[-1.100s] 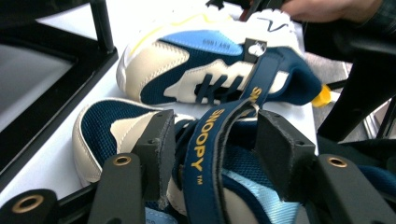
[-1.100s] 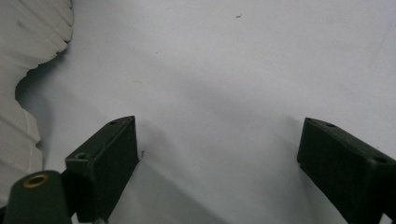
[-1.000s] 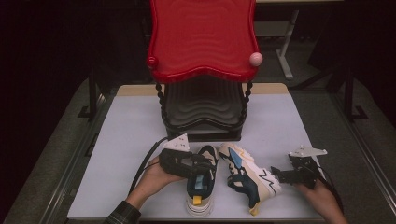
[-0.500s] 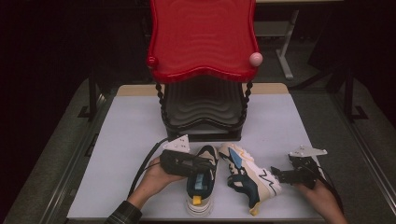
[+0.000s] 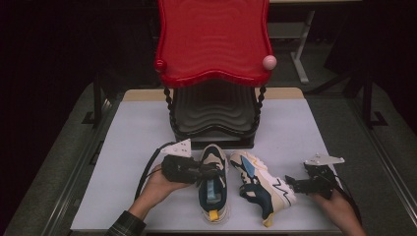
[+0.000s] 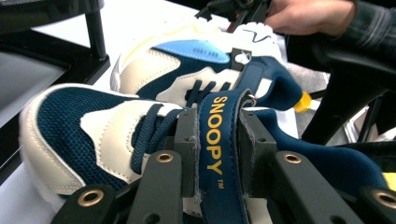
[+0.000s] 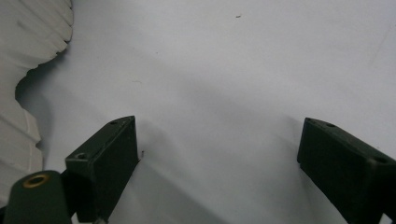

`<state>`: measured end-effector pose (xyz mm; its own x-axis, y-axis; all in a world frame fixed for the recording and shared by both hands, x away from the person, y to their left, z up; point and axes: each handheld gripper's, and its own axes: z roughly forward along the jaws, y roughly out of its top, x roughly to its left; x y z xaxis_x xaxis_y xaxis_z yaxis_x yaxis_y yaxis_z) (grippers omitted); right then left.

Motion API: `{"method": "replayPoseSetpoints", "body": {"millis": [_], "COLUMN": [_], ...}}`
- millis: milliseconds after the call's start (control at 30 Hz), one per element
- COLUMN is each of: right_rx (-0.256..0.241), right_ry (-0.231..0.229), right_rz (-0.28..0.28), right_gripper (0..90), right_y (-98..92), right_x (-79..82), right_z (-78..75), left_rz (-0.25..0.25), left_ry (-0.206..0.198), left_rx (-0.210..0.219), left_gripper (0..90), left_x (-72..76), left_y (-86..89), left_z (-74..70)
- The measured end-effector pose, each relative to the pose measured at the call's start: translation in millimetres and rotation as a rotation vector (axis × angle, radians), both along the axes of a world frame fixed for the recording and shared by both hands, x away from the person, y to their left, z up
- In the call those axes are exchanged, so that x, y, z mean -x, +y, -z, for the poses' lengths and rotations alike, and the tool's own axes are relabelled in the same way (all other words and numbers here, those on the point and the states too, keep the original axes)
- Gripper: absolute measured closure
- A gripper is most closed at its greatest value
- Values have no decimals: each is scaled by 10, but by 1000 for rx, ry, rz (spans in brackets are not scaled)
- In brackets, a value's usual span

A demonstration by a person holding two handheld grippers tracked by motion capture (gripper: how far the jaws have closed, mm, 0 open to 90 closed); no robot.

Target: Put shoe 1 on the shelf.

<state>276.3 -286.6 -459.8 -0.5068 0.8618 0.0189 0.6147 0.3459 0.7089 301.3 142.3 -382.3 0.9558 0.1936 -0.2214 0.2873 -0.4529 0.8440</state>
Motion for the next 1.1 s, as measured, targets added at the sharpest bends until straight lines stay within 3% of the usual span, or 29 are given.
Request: {"method": "replayPoseSetpoints", "body": {"millis": [400,1100], "right_rx": [0,-3], "right_ry": [-1,4], "right_rz": [0,0], "right_gripper": [115,115], "right_y": [0,-1], "right_x": [0,0], "right_z": [0,-1], "left_rz": [28,62], "left_ry": [-19,-118], "left_rx": [28,105], "left_gripper": [721,723], "left_x": [57,-8], "left_y": [-33,-53], "left_z": [-328,-1160]}}
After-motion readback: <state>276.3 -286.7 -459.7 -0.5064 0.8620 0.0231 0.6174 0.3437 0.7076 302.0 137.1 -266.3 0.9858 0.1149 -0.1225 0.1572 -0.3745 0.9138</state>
